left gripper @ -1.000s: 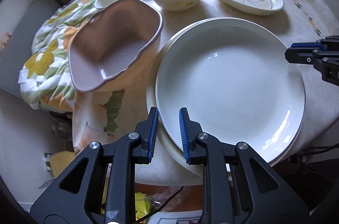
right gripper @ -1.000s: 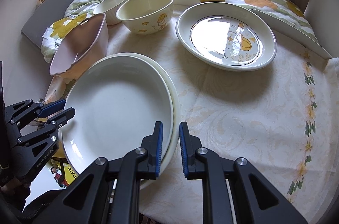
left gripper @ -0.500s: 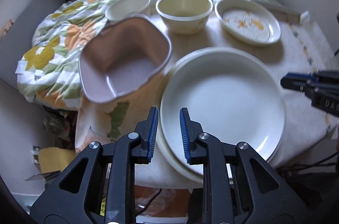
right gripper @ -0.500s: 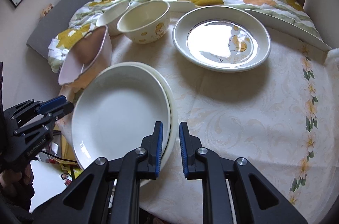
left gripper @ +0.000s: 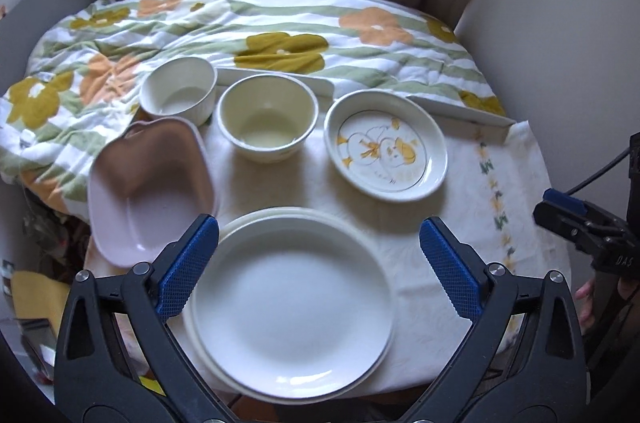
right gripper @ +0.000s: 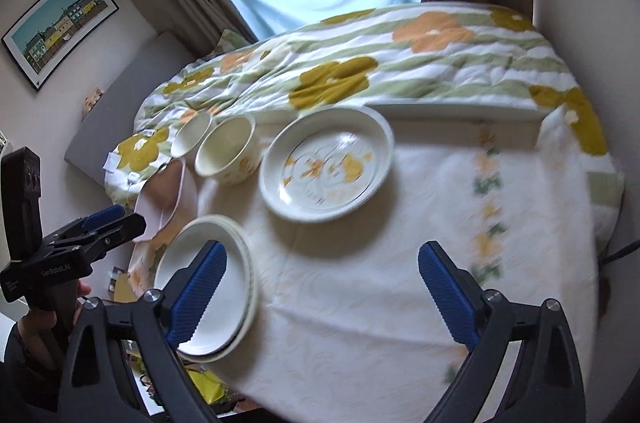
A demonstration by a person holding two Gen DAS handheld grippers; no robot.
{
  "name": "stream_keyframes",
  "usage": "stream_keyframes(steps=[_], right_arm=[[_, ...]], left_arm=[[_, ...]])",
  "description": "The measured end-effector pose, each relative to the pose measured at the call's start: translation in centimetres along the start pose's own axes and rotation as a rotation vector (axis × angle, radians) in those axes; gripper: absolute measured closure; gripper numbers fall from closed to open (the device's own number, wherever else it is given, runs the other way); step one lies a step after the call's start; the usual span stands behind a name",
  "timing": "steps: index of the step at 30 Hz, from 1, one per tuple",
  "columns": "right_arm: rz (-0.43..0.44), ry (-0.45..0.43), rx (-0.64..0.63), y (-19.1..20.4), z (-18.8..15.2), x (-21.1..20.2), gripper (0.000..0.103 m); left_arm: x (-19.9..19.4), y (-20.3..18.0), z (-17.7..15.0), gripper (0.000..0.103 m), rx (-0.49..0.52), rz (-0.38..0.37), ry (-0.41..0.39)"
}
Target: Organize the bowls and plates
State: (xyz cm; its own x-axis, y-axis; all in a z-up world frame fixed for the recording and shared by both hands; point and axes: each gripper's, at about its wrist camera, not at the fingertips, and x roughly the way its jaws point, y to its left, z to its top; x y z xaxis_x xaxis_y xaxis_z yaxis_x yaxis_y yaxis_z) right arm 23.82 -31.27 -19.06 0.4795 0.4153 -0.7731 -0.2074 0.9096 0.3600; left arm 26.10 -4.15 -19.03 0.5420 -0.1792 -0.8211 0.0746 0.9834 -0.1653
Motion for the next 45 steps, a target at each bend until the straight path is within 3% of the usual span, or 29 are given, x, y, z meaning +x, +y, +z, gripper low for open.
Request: stream_keyframes(steps=[6, 12, 15, 17, 19, 21, 22, 28, 31, 34, 45], right_arm=[[-0.008, 0.045, -0.005, -3.8, 4.3, 0.5, 0.007], [0.021, 0.146, 0.005, -6.3, 6.7, 5.2, 0.007], [0.046, 0.207, -0.009, -7.0, 7.3, 8.1, 0.008], [0.064, 0.244, -0.031, -7.1, 7.5, 9.9, 0.016], [0.063, 0.294, -0.050, -7.2, 7.8, 12.3, 0.036], [0.084, 0.328, -0.041, -7.4, 8.1, 14.2, 0.049], [0.094, 0.337, -0.036, -7.5, 8.2, 14.9, 0.052], [0.130, 0.354, -0.058, -7.4, 8.7, 17.8, 0.068], [0.136, 0.351, -0.071, -7.4, 9.0, 18.3, 0.071], [0.149, 0.352, -0.079, -7.4, 9.1, 18.6, 0.088], [0.146, 0.347, -0.091, -7.2, 8.8, 18.7, 0.089]], left_arm=[[3.7, -1.0, 2.1, 0.003, -0.095, -0.030, 0.045], [10.2, -0.2, 3.1, 0.003, -0.232, -0.116, 0.147], [13.0, -0.1, 3.3, 0.015, -0.258, -0.121, 0.195], [14.8, 0.0, 3.4, 0.023, -0.272, -0.132, 0.228], [16.4, 0.2, 3.5, 0.033, -0.282, -0.118, 0.255], [17.7, 0.5, 3.4, 0.046, -0.294, -0.118, 0.282], [18.3, 0.7, 3.3, 0.051, -0.300, -0.119, 0.292], [19.5, 1.0, 3.3, 0.059, -0.285, -0.077, 0.296], [19.7, 1.0, 3.6, 0.080, -0.264, -0.057, 0.291], [19.9, 0.6, 3.9, 0.087, -0.241, -0.059, 0.287], [19.5, -0.3, 4.1, 0.087, -0.194, -0.034, 0.258]])
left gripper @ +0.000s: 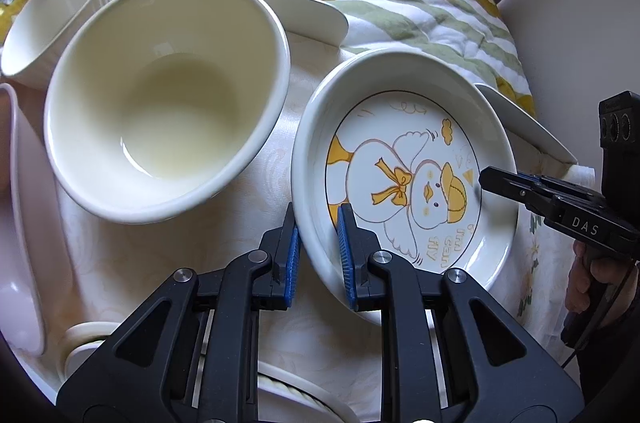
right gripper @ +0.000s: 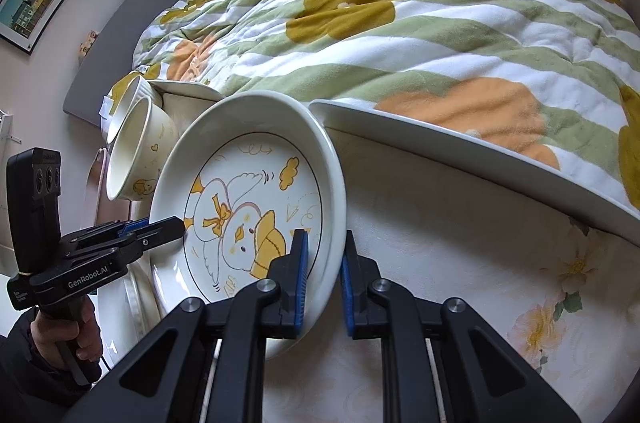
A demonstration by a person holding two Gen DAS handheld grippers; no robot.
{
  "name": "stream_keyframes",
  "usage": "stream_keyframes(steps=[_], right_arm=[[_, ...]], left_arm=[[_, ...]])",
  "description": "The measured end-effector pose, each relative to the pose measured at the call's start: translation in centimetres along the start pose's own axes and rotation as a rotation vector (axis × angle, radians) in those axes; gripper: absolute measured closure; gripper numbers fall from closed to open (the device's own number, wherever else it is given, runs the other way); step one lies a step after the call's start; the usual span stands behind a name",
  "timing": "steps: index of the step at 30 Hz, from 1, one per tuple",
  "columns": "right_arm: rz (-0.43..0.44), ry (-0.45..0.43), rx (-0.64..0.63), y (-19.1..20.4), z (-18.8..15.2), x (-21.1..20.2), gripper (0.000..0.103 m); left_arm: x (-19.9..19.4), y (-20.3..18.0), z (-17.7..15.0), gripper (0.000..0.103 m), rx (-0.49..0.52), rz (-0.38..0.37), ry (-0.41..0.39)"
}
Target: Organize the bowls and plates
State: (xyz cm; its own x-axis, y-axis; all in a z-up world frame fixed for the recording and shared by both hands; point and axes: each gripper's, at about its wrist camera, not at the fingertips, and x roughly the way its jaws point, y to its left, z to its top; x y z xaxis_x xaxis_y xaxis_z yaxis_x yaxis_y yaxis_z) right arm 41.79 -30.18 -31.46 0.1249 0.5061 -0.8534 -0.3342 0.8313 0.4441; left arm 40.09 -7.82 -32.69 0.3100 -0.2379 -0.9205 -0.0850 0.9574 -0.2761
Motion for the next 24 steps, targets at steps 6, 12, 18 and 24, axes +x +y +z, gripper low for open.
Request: stream_keyframes(steps=[6, 12, 18, 24], right_arm=[[-0.013, -0.034, -0.005, 0.6, -1.0, -0.7, 0.089], [-0.032, -0.098, -0.017, 2.0, -2.4, -3.2, 0.089], [-0.054, -0.170, -0.036, 5.0, -4.8, -6.9, 0.089], [-0.080, -0.212, -0.070, 9.0, -7.2, -9.6, 0.089]], left_arm=[[-1.6, -0.6, -0.5, 0.087, 0.038, 0.013, -0.036], [-4.6, -1.2, -1.1, 0.087, 0.073, -0.001, -0.097], [-10.0, -1.6, -2.8, 0.087, 0.100, -0.028, -0.182], [-14.7, -0.3, -6.0, 0.087, 0.117, -0.050, -0.233]])
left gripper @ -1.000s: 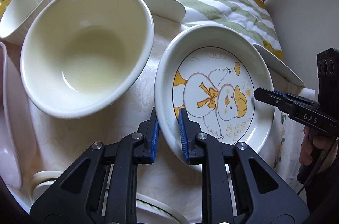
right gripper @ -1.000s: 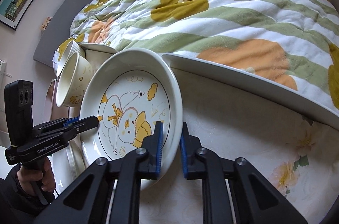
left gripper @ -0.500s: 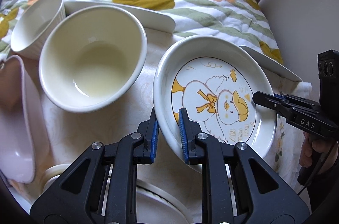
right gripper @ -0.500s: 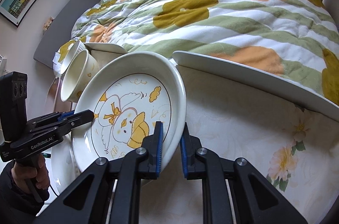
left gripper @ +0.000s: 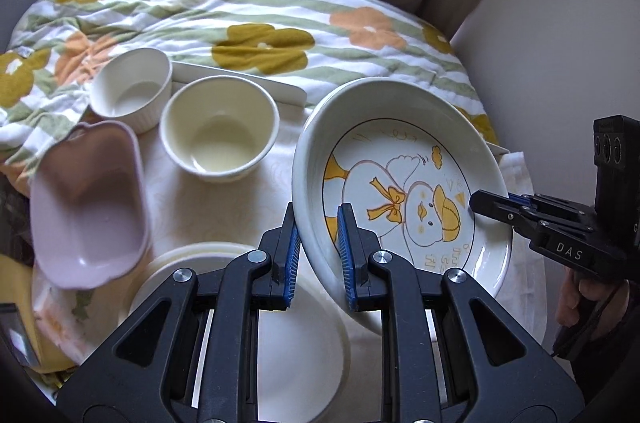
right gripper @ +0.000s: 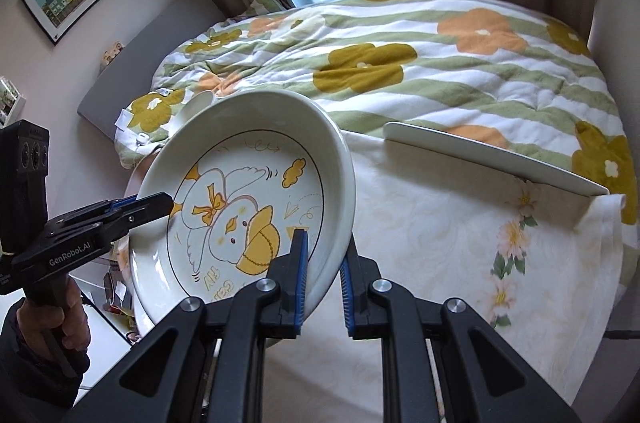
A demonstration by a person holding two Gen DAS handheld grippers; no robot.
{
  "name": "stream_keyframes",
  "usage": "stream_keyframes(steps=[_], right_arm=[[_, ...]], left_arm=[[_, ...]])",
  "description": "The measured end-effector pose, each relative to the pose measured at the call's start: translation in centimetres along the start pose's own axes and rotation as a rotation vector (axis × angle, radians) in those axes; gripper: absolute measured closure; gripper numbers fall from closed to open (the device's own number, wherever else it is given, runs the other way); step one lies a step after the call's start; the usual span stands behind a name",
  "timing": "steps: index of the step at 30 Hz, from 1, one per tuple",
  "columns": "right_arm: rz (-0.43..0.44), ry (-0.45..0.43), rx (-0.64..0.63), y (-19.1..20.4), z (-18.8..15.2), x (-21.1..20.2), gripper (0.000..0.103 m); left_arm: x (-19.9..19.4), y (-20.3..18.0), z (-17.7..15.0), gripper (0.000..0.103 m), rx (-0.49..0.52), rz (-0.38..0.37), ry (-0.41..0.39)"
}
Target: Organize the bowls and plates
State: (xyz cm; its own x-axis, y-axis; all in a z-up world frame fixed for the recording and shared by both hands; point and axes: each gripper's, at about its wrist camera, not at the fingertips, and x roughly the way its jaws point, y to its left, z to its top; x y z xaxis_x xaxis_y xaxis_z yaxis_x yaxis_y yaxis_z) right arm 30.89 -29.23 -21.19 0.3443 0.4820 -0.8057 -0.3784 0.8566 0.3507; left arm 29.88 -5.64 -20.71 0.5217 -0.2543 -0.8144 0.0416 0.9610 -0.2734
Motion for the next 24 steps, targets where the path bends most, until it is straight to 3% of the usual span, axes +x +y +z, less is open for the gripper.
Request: stream_keyframes(steps=[6, 12, 24], right_arm=[[-0.012, -0.013, -0.049, 4.5, -3.0, -1.1, 0.089], [-0.007, -0.001, -0.006, 7.2, -6.0, -0.3, 0.089], [-0.140, 0.036, 0.098, 11.1, -10.2, 3.5, 0.089]], left_arm=[[-4.1, 2.3, -3.1, 0.087, 0.019, 0.014, -0.002], [-6.1, 5.4, -6.4, 0.087, 0.044, 0.009, 0.034], [-2.1, 11.3, -10.6, 0.087, 0.141, -0.068, 0.205]])
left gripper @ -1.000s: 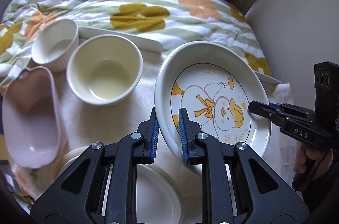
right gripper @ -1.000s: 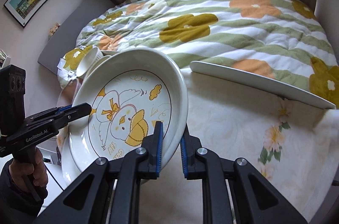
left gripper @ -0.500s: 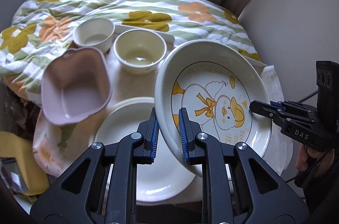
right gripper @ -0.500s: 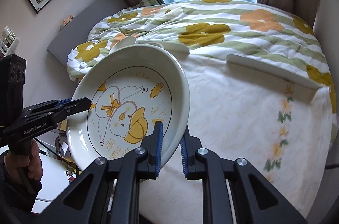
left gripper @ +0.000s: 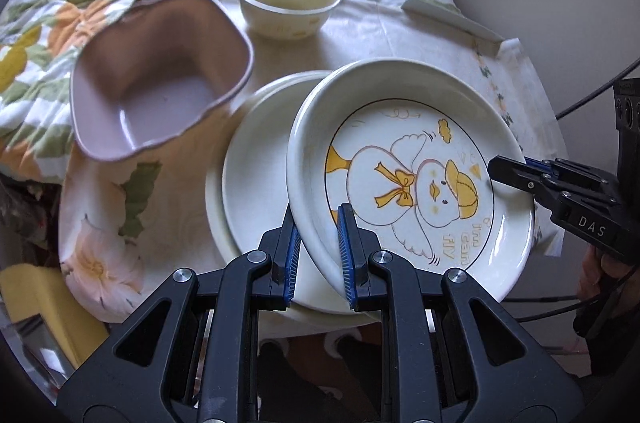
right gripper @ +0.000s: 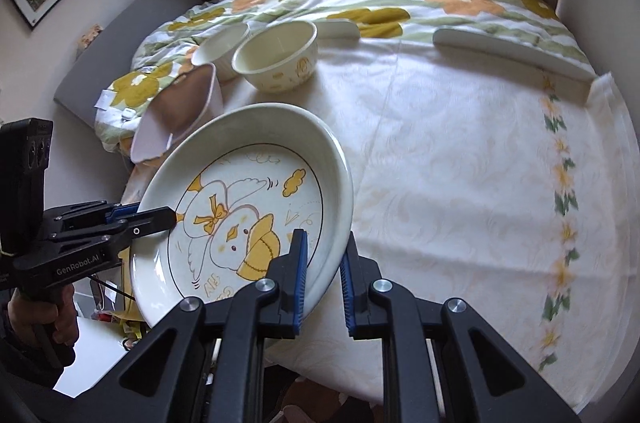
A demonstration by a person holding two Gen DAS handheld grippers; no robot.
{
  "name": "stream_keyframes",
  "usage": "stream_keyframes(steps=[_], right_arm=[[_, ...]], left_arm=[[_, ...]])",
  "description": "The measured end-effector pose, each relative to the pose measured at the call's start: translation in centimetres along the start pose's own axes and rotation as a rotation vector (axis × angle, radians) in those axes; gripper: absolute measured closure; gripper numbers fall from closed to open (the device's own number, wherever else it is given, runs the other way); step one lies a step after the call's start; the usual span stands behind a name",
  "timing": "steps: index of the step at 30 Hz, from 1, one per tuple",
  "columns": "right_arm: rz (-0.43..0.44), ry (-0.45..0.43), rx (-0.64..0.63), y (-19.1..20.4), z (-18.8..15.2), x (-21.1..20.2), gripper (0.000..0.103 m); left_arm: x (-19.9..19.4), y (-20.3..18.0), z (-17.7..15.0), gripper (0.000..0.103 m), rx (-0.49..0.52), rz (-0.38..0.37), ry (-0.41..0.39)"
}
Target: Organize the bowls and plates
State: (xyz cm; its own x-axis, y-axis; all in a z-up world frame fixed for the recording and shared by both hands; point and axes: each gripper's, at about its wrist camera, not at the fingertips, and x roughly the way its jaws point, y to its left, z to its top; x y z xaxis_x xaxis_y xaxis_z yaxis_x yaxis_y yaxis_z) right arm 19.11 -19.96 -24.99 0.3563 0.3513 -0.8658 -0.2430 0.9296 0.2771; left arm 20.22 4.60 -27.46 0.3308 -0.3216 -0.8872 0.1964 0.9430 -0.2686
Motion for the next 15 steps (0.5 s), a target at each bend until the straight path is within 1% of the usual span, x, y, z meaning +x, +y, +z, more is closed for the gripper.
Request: stream_keyframes(steps=[7, 10, 15], right_arm=[[-0.051, 0.006, 0.050, 0.3, -0.9, 1.3, 0.089], [-0.042, -0.008, 0.074, 0.4, -1.0, 1.2, 0.089], [-0.056, -0.004, 0.071, 1.2, -1.0, 1.3, 0.089]], left_arm=[[2.2, 1.0, 0.0, 0.087, 0.036, -0.031, 0.030], [2.6, 1.2, 0.1, 0.087, 0.040, -0.038, 0.041], [3.1, 1.1, 0.3, 0.087, 0.059, -0.011, 0.047]])
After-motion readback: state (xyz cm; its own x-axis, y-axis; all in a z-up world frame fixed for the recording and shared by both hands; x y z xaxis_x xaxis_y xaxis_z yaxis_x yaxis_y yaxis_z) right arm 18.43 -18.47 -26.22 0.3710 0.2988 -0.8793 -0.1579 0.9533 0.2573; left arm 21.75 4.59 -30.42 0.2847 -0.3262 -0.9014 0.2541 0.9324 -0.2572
